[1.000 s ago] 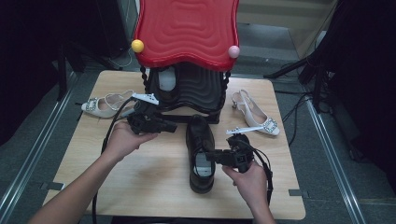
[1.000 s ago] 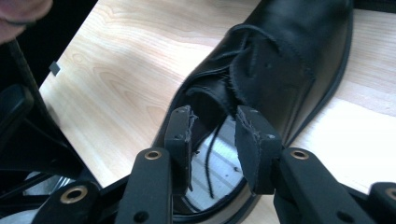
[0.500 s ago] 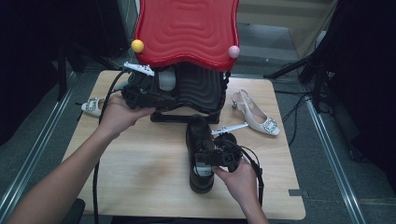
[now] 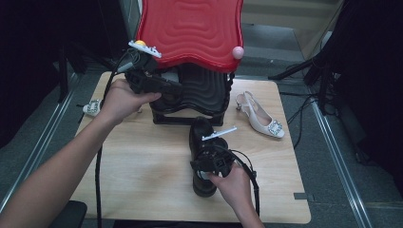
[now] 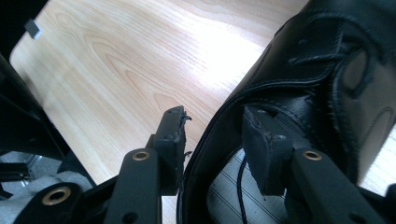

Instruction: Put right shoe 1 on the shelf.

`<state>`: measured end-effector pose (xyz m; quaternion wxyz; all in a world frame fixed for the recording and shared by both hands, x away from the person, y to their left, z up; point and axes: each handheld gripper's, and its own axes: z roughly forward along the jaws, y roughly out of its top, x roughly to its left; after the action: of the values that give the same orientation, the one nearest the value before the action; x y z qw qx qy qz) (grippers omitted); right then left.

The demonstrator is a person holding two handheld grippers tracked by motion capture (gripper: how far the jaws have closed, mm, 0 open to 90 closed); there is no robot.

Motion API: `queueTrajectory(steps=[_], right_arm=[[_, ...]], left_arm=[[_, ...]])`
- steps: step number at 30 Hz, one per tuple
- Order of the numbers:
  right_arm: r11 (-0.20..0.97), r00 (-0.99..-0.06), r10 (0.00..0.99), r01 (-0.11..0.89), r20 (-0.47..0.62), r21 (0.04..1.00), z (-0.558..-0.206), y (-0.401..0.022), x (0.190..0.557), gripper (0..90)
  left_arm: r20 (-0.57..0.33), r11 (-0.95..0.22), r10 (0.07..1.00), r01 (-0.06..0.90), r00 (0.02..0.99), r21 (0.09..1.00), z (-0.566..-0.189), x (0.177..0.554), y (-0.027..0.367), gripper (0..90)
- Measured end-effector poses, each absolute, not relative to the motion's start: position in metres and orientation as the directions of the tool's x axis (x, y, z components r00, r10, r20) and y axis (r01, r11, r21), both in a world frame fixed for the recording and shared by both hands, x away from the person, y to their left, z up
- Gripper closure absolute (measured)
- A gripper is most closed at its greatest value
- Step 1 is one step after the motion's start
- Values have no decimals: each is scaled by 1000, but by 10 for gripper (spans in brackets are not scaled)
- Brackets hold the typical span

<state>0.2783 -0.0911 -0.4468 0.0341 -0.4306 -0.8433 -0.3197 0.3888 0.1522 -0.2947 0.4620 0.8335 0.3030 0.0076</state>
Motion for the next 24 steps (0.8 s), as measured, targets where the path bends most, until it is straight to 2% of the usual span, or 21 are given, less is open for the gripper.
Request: queueTrajectory(steps=[12, 24], right_arm=[[437, -604, 737, 769, 305, 466, -463, -74, 286, 587], [435, -580, 762, 788, 289, 437, -474, -66, 291, 649]], left_arm=[[-222, -380, 526, 460, 821, 803, -258, 403, 149, 833], [-165, -388, 557, 430, 814, 815, -228, 425, 141, 900]])
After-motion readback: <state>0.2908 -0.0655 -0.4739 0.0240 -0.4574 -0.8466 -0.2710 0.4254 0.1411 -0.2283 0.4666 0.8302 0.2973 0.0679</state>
